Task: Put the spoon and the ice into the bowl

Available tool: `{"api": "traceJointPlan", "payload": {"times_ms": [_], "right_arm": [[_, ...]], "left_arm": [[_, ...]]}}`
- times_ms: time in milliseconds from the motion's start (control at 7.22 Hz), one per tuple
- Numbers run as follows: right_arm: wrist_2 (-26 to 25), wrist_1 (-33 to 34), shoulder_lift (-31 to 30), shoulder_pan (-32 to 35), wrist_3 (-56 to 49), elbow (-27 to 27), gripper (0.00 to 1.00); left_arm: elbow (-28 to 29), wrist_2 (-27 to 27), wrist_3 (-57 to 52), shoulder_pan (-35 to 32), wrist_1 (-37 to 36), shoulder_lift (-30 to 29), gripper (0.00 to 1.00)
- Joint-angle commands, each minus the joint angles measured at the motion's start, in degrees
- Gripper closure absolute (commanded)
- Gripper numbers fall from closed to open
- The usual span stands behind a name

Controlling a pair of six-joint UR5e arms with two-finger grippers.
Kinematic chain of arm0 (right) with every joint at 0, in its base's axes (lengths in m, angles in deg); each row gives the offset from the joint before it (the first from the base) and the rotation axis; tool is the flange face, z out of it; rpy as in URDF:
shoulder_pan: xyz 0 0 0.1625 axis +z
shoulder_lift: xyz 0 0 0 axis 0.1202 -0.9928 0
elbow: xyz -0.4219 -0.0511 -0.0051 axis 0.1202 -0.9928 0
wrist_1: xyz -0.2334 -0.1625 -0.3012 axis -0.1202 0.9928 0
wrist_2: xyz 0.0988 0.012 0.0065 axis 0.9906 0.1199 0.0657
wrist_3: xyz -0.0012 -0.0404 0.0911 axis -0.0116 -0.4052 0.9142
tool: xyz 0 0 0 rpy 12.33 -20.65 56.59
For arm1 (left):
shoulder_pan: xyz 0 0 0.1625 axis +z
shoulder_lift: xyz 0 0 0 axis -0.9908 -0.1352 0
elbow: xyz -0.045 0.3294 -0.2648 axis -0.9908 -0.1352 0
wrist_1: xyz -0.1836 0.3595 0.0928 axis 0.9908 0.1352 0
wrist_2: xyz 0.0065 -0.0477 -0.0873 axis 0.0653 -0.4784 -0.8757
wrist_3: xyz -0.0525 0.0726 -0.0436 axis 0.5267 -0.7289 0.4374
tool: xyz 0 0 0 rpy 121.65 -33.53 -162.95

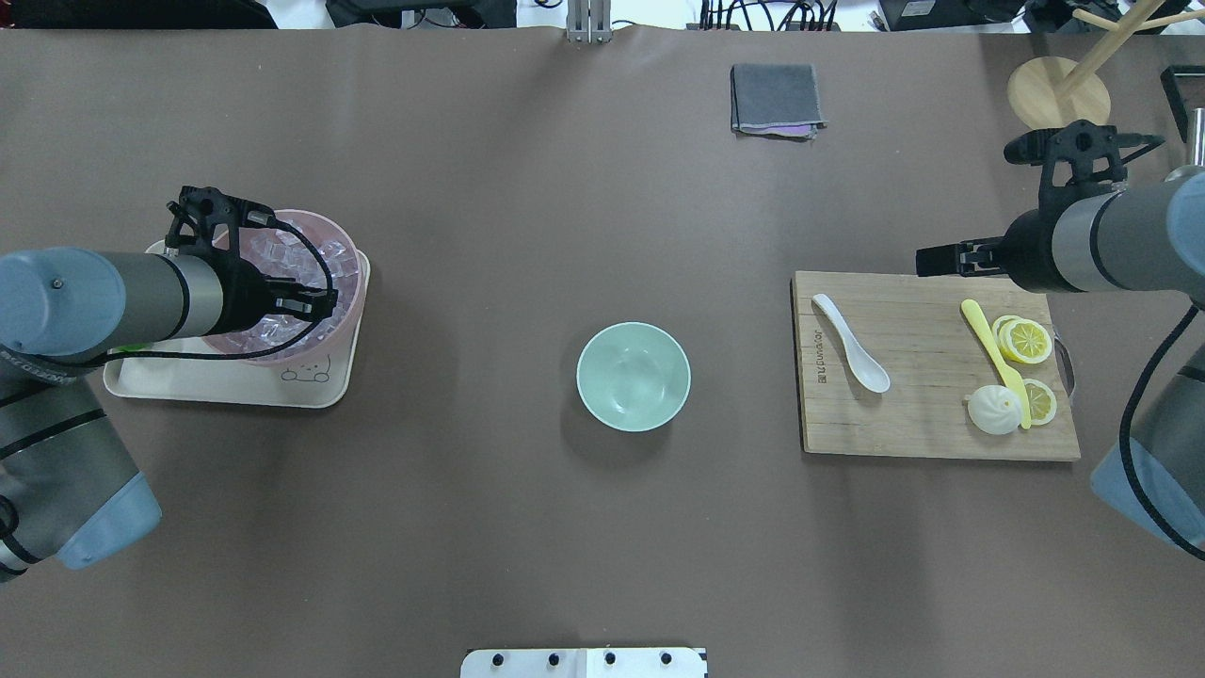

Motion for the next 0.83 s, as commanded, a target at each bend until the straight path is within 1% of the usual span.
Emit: {"api": "traceJointPlan", "payload": {"times_ms": [0,693], "right_arm": [[0.00,0.00,0.00,0.00,0.00,0.00,0.00],[-0.53,0.00,0.00,0.00,0.00,0.00,0.00]], "left_arm": [[0.39,0.58,-0.09,0.04,-0.05,-0.06,0.47],[0.47,0.58,0.00,0.04,-0.49,-0.76,0.49]]}}
